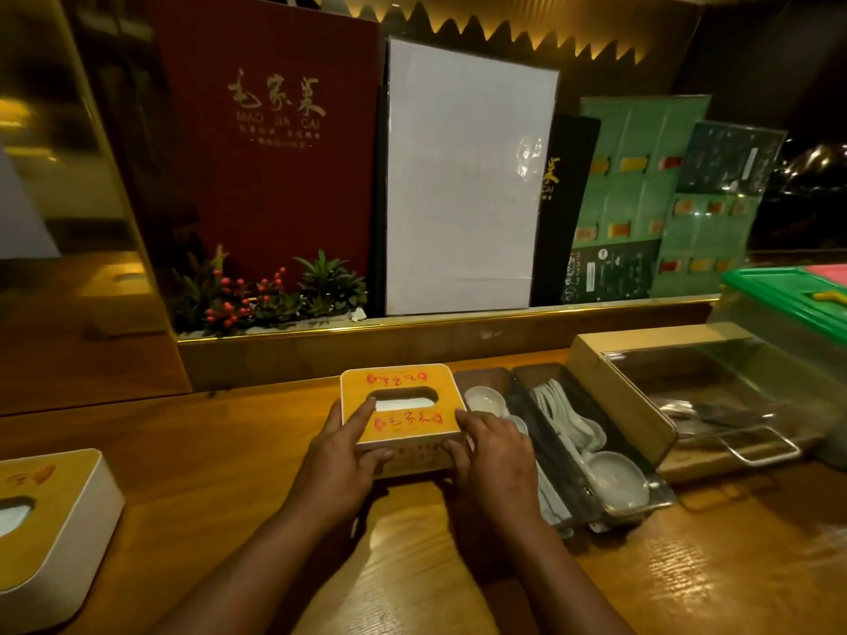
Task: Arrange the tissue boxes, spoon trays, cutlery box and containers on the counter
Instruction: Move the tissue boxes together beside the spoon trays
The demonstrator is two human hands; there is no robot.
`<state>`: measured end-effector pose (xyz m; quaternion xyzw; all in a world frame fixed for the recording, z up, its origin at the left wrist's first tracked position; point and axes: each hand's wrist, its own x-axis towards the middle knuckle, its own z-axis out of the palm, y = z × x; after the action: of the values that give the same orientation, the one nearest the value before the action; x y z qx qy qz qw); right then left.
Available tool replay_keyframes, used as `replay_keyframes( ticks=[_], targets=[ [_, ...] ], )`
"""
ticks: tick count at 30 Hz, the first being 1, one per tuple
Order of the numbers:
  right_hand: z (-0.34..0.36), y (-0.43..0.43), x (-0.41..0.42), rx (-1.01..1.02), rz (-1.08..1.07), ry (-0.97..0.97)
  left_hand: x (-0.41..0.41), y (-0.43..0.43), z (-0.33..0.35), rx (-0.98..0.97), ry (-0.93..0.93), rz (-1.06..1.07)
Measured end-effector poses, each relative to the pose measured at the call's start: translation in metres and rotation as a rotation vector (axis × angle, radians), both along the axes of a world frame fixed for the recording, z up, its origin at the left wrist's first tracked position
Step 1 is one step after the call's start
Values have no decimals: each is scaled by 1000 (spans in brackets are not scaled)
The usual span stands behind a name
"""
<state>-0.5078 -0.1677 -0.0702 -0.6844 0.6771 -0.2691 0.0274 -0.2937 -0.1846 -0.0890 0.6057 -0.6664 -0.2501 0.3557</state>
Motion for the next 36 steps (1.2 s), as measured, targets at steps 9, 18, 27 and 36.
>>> replay_keyframes(
  ticks=[9, 18, 27, 36],
  targets=[
    [-2, -10, -5, 2, -17, -49, -13, -9, -1, 5, -9, 25],
    [-5, -13, -8, 26, -8, -68, -11, -8, 4, 44, -5, -10],
    [7, 11, 28, -196, 127, -148, 44, 25, 31, 51, -97, 88],
    [5, 77, 231, 16, 788, 24, 170, 77, 82, -170, -204, 226]
  ],
)
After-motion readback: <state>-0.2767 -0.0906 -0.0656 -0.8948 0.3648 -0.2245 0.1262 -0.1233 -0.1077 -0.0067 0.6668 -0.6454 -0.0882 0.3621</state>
